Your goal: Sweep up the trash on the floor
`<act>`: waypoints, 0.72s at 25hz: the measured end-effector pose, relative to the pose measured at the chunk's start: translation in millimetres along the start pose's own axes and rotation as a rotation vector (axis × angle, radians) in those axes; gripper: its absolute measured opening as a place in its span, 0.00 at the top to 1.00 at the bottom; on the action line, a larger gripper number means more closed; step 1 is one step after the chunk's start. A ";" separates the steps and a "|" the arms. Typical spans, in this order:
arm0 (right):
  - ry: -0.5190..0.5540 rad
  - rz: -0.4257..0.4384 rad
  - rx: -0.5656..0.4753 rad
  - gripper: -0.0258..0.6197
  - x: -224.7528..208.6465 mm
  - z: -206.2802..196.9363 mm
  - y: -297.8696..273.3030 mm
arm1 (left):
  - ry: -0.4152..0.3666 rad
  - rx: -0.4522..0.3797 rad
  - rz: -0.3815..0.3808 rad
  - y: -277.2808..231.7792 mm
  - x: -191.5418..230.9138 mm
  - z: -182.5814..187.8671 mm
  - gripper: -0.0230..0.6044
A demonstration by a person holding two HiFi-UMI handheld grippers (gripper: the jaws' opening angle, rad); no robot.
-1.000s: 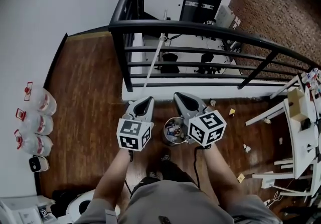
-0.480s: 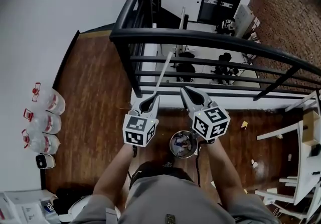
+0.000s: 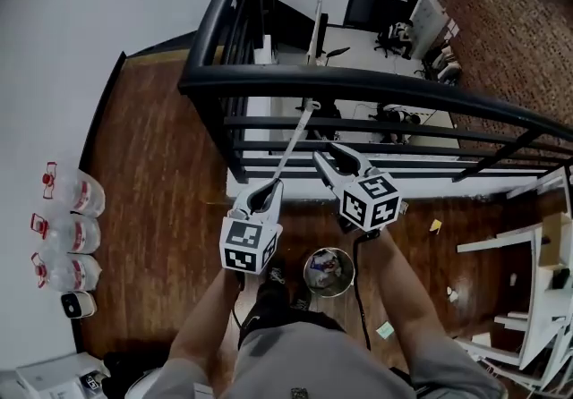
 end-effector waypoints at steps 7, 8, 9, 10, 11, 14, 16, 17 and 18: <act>-0.044 -0.058 0.047 0.57 -62.0 0.6 -91.5 | 0.003 0.059 -0.038 -37.7 38.9 -32.4 0.95; -0.049 -0.073 0.054 0.56 -70.2 0.1 -103.1 | 0.006 0.068 -0.042 -41.8 43.7 -35.9 0.95; -0.054 -0.088 0.062 0.55 -78.2 -0.3 -114.1 | 0.011 0.075 -0.046 -45.8 48.2 -38.6 0.95; -0.061 -0.103 0.068 0.55 -86.0 -0.5 -124.3 | 0.018 0.082 -0.048 -49.6 52.4 -40.5 0.95; -0.068 -0.118 0.071 0.54 -93.4 -0.5 -133.7 | 0.026 0.088 -0.048 -53.2 56.8 -41.9 0.95; -0.090 -0.159 0.072 0.53 -111.4 -0.6 -156.1 | 0.040 0.110 -0.039 -62.7 69.1 -46.5 0.95; -0.100 -0.178 0.082 0.53 -120.4 -2.9 -164.5 | 0.040 0.123 -0.035 -67.1 73.5 -49.2 0.95; -0.101 -0.184 0.089 0.53 -124.0 -4.4 -167.4 | 0.042 0.125 -0.034 -68.3 74.1 -49.9 0.95; -0.098 -0.186 0.096 0.53 -126.6 -5.8 -170.9 | 0.046 0.127 -0.034 -68.8 74.6 -50.1 0.95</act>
Point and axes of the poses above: the fingertips, and each gripper's own axes: y backward along the fingers, x to its left, z out of its top, the point moved 6 cm from there along y, backward along the fingers, and after that the axes turned 15 degrees about -y, right-handed, at the moved point
